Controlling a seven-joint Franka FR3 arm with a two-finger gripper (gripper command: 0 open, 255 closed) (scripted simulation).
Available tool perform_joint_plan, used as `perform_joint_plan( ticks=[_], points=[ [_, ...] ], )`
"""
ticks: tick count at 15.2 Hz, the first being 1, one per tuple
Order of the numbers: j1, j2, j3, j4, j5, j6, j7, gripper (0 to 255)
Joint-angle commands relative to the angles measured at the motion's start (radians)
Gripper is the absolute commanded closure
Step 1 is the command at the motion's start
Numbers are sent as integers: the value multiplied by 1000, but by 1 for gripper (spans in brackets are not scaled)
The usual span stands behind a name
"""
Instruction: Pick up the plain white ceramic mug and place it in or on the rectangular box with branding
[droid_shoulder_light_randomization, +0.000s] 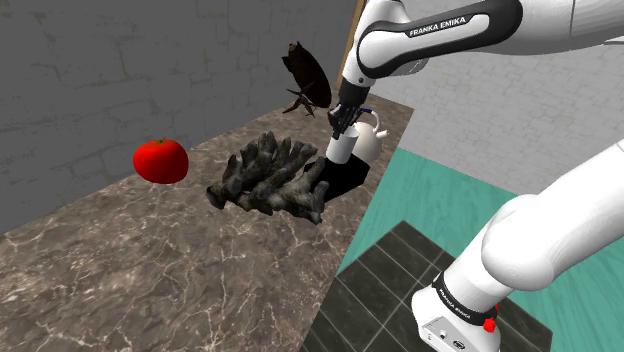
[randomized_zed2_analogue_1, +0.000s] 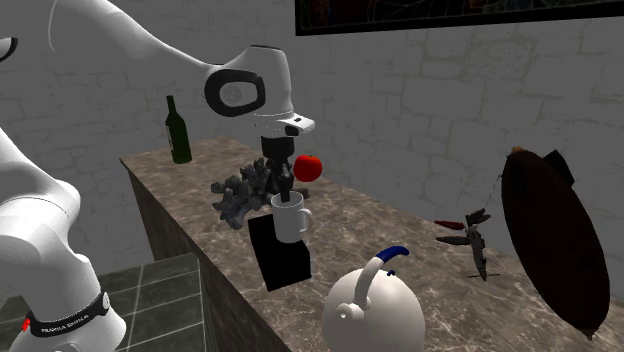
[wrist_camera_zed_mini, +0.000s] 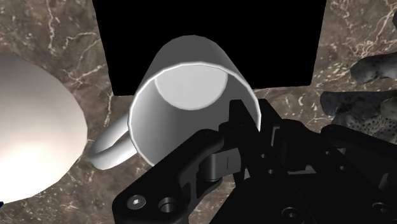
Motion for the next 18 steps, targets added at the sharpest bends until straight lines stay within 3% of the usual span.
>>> perform_joint_plan(
  ticks=[1,2,7,11,18],
  points=[
    [0,0,0,0,0,0,0,255],
    [0,0,0,0,0,0,0,0],
    [0,0,0,0,0,0,0,0],
    [0,-43,1,87,0,-130,0,0],
    [0,-43,1,87,0,-130,0,0]
  ],
)
